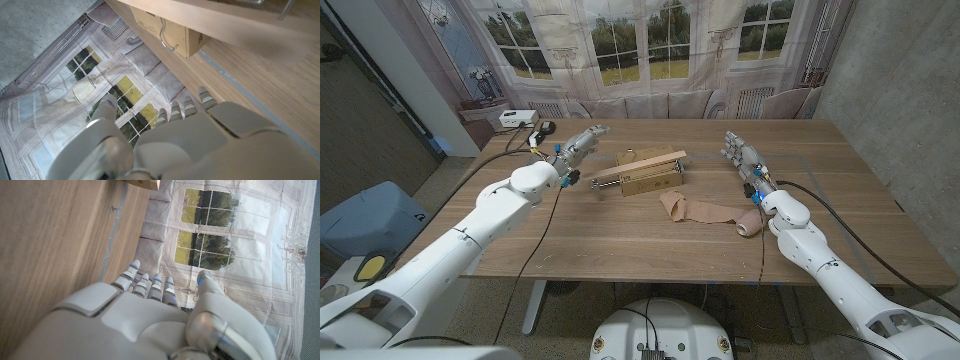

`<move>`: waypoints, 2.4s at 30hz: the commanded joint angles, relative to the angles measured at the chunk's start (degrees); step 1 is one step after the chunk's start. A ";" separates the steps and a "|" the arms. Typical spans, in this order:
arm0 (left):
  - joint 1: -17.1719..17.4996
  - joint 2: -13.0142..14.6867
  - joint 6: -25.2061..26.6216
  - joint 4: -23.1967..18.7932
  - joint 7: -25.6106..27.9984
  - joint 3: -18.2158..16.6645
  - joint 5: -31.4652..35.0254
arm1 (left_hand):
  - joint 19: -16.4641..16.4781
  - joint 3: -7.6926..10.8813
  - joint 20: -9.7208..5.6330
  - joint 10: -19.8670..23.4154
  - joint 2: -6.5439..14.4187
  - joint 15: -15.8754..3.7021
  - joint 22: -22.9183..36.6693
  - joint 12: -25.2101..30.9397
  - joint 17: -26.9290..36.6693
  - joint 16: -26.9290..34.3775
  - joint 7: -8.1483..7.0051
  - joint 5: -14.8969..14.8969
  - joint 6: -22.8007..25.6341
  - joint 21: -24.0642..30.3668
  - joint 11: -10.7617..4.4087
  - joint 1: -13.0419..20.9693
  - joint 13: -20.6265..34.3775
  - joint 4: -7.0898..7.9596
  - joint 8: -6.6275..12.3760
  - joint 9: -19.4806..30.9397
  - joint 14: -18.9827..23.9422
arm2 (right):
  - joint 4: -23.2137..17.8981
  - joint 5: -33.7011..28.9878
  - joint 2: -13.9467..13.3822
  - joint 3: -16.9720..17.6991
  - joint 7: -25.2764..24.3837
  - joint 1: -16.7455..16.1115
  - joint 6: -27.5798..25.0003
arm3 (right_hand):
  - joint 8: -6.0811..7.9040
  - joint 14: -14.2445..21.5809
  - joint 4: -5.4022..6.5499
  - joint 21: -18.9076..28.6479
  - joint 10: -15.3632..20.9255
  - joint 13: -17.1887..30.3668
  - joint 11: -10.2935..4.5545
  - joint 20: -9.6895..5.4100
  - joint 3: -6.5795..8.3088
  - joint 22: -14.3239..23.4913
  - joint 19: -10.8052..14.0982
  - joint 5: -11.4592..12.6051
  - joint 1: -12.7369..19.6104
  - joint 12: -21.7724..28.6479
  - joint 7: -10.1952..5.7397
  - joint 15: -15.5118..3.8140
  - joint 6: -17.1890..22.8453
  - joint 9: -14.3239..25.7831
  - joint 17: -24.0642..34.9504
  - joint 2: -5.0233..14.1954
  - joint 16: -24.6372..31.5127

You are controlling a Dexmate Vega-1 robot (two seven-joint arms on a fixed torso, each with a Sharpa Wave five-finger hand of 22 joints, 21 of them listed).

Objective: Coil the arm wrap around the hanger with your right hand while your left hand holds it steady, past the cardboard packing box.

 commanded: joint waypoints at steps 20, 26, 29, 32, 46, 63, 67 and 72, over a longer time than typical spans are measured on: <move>-3.46 9.23 19.64 -10.60 -5.97 2.26 3.54 | 1.77 0.47 0.37 1.83 -1.26 -0.11 0.35 1.07 0.31 0.85 1.54 0.65 2.48 0.39 0.65 5.05 0.58 -1.00 0.79 0.42 2.54 | 1.47 0.69 0.99 0.72 0.96 -0.57 1.50 | 0.33 0.47 -0.03 -0.42 0.70 0.26 0.31 -0.02 0.17 0.16 0.53 0.13 0.13 0.40 0.24 0.34 0.49 0.27 0.25 -0.15 0.36; -5.50 10.95 23.73 -12.08 -8.11 3.72 4.49 | 1.86 0.45 0.36 1.56 -1.53 0.09 0.36 0.96 0.34 0.71 1.83 0.72 2.14 0.38 0.76 5.65 0.64 -1.01 0.60 0.44 2.38 | 1.74 0.78 1.23 0.76 1.06 -0.54 1.80 | 0.33 0.50 -0.03 -0.48 0.71 0.27 0.29 -0.01 0.16 0.16 0.53 0.12 0.12 0.40 0.23 0.42 0.50 0.27 0.25 -0.15 0.37; -6.70 11.83 25.30 -12.63 -9.48 4.72 5.16 | 1.86 0.49 0.30 0.90 -1.75 0.20 0.37 0.70 0.38 0.48 2.08 0.81 1.40 0.32 0.93 6.45 0.72 -1.00 0.27 0.48 1.95 | 1.98 0.84 1.35 0.77 1.16 -0.48 1.92 | 0.32 0.58 -0.02 -0.52 0.76 0.27 0.29 0.04 0.14 0.16 0.55 0.12 0.11 0.41 0.23 0.42 0.48 0.27 0.25 -0.16 0.40; -7.88 12.58 26.71 -13.17 -10.82 5.67 5.78 | 1.85 0.64 0.33 -0.05 -1.88 0.26 0.38 0.34 0.43 0.17 2.33 0.92 0.62 0.22 1.06 7.69 0.82 -0.99 -0.05 0.55 1.33 | 2.35 0.93 1.52 0.79 1.32 -0.39 2.10 | 0.33 0.58 -0.01 -0.56 0.75 0.27 0.29 0.08 0.12 0.16 0.58 0.12 0.10 0.40 0.24 0.38 0.49 0.27 0.26 -0.17 0.40; -17.72 14.59 33.80 -14.60 -20.26 14.92 12.62 | 1.32 1.05 0.37 -3.37 -2.59 0.65 0.33 -0.66 0.56 -0.89 3.04 1.61 -1.88 -0.40 1.33 12.64 1.14 -1.10 -0.66 0.72 -2.26 | 3.54 1.41 2.18 1.15 1.90 -0.26 2.90 | 0.33 0.66 0.03 -0.72 0.95 0.27 0.37 0.17 0.05 0.17 0.62 0.10 0.03 0.44 0.32 0.46 0.49 0.27 0.27 -0.18 0.43; -27.42 12.57 40.75 -14.63 -26.88 25.21 22.90 | 3.34 1.76 0.00 -1.50 -2.57 -0.67 0.15 0.60 0.46 0.22 1.01 2.23 -1.08 -0.17 -0.37 19.15 1.53 -0.97 0.03 0.87 -0.41 | 4.16 1.92 2.50 1.63 2.21 -0.48 3.43 | 0.33 0.77 0.06 -0.85 0.98 0.28 0.31 0.20 -0.02 0.18 0.85 0.09 -0.04 0.42 0.34 0.55 0.50 0.27 0.28 -0.18 0.45; -30.30 11.85 41.97 -13.96 -29.69 28.09 25.23 | 3.89 1.96 -0.11 -0.69 -2.41 -0.78 0.11 0.98 0.43 0.30 0.56 2.12 -0.56 -0.08 -0.76 20.55 1.63 -0.97 0.28 0.90 0.01 | 4.68 2.12 2.75 1.77 2.50 -0.35 3.83 | 0.34 0.78 0.07 -0.89 1.02 0.28 0.28 0.24 -0.03 0.18 0.85 0.09 -0.05 0.42 0.36 0.54 0.52 0.27 0.28 -0.18 0.45; -33.97 10.88 43.10 -12.81 -33.56 31.38 27.68 | 4.05 1.98 -0.24 -0.21 -2.53 -0.88 0.08 1.22 0.40 0.28 0.93 2.03 0.42 -0.14 -0.95 21.71 1.73 -0.98 0.69 0.94 0.19 | 5.17 2.22 2.98 1.88 2.78 -0.20 4.26 | 0.35 0.85 0.08 -0.94 1.01 0.28 0.27 0.18 -0.05 0.19 0.93 0.09 -0.06 0.41 0.35 0.59 0.53 0.27 0.28 -0.17 0.47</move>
